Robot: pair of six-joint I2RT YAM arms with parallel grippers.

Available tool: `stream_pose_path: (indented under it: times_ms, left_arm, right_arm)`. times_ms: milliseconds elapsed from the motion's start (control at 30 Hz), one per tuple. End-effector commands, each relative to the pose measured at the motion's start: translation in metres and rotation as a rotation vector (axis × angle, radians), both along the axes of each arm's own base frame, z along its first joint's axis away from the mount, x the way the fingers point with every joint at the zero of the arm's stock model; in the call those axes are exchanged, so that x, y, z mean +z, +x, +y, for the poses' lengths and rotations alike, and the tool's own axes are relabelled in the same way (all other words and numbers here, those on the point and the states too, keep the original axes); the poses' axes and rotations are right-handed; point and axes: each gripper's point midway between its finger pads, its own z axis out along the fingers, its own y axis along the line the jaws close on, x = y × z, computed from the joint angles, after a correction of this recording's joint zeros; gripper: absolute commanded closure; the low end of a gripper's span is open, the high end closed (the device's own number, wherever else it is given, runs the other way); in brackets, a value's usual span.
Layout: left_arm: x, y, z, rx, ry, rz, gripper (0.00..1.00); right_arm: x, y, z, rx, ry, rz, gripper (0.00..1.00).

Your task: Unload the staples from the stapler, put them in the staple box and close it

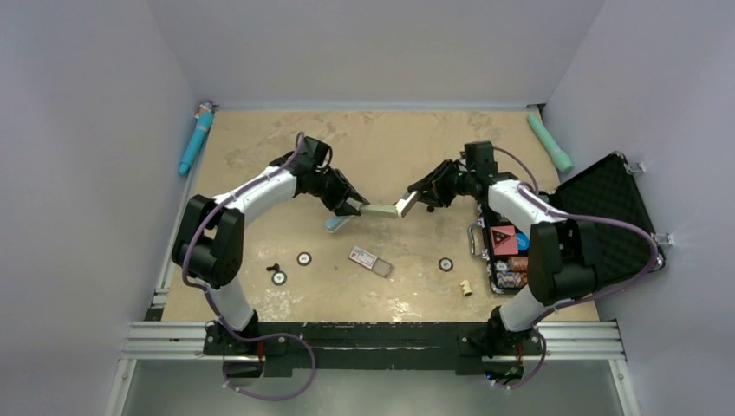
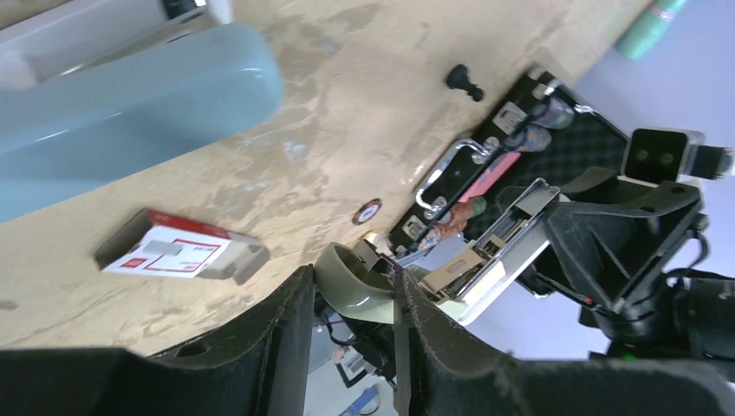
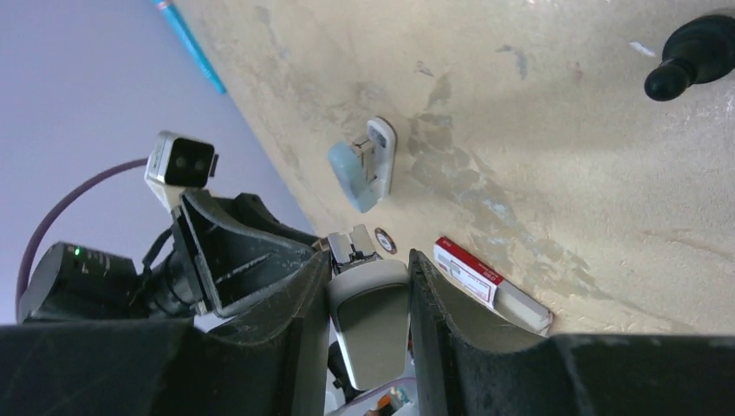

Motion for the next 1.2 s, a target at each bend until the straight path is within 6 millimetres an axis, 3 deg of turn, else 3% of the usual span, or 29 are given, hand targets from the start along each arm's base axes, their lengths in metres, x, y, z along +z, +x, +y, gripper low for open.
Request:
stream_pose_path:
  times_ms: [0,100,233,400,500,567,767,967,1100,1133,1167]
  left_arm:
    - [-0.034,-0.048,0.028,-0.084,0.185,0.180,1.00]
    - [-0.031,-0.054,0.027,-0.090,0.174,0.192,1.00]
    - [-0.031,-0.066,0.028,-0.092,0.167,0.249,1.00]
    - [-0.034,-0.077,0.026,-0.126,0.157,0.301,1.00]
    - [-0.026,-0.075,0.028,-0.120,0.157,0.260,1.00]
    - [-0.014,-0.069,0.027,-0.134,0.149,0.203,1.00]
    - [0.031,-0.045,0.032,-0.176,0.189,-0.017,1.00]
    - [0.078,-0.032,0.038,-0.214,0.202,-0.262,1.00]
    - [0.114,-0.026,0.034,-0.255,0.149,-0.450,0.99]
    - [0.122,-0.026,0.034,-0.263,0.142,-0.485,0.90]
    - [0.130,-0.025,0.034,-0.272,0.135,-0.517,0.75]
  right_arm:
    - [-0.002,0.042,-0.027,-0.209,-0.137,0.084,1.00]
    - [-0.025,0.048,-0.023,-0.184,-0.263,0.234,1.00]
    - [-0.042,0.056,-0.019,-0.146,-0.376,0.355,1.00]
    - [-0.045,0.069,-0.019,-0.155,-0.480,0.342,1.00]
    - [-0.064,0.066,-0.008,-0.065,-0.481,0.369,1.00]
    - [-0.063,0.064,-0.002,-0.038,-0.466,0.347,1.00]
    - [-0.013,0.063,0.026,0.111,-0.363,0.150,1.00]
    - [0.045,0.054,0.038,0.234,-0.295,-0.091,1.00]
    - [0.082,0.030,0.048,0.304,-0.183,-0.237,1.00]
    - [0.088,0.025,0.049,0.310,-0.170,-0.257,1.00]
    - [0.091,0.020,0.048,0.313,-0.164,-0.276,1.00]
